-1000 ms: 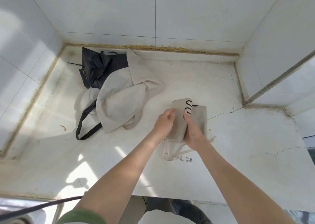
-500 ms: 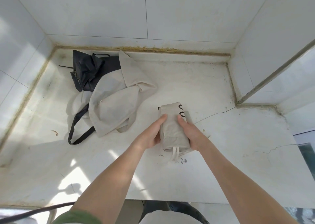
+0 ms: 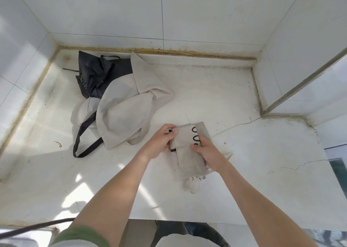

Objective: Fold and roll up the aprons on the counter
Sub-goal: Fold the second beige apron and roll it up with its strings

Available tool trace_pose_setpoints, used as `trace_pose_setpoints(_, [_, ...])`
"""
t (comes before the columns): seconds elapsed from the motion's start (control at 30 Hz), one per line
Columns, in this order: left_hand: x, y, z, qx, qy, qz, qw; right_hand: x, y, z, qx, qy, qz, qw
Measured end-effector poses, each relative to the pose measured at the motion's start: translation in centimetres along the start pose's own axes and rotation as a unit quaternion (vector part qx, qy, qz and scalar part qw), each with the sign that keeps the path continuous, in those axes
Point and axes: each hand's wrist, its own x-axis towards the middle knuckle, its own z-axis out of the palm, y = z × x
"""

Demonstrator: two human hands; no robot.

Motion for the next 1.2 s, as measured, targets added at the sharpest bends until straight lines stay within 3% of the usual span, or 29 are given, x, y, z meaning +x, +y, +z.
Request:
trace_pose_setpoints(0.23, [0.6,1.8,-1.6,0.041,-0.11,-0.027,0.993,-0.5,-0.4,0.1,0.037,-0.023,0.008,0.999])
trace_pose_setpoints(0.33, [0.6,2.1,-1.6,0.036,-0.119,0.0,0.992,-1.0,-1.8,0.5,0.074,-0.062,0.042,0.994])
trace_pose_setpoints(0.47, [0.7,2.2,-1.6,0.038,-0.111,0.042,0.992,-1.1,-3.1,1.1,0.084,-0.051,0.064,0.993])
trace_pose_setpoints(0.6, [1.0,2.5,-2.1,0.076,-0.127,-0.007,0.989,-1.1,-3.2,1.3,0.072,-0.048,0.071,0.994])
trace_pose_setpoints(0.73, [1.5,2.0,-2.7,0.164,-0.123,-0.03,0.978,-0.4,-2.8,1.8,-0.002,-0.028,0.044,0.999])
trace_pose_setpoints(0.9, [1.5,1.5,-2.2,0.214,-0.072,-0.005,0.974,0.3,-2.2,2.0,-0.126,0.074,-0.004,0.989])
trace_pose_setpoints(1.03, [2.0,1.1,-2.1,0.284,-0.034,0.024,0.958,0.9,-1.0,2.2,-0.283,0.162,-0.038,0.945])
trace_pose_setpoints(1.13, [2.0,0.8,-1.8,0.305,0.002,0.054,0.951,0.9,0.9,2.4,-0.457,0.181,-0.116,0.863])
trace_pose_setpoints(1.2, [1.9,0.7,-1.4,0.306,0.029,0.074,0.949,0.7,1.8,2.3,-0.509,0.192,-0.174,0.821])
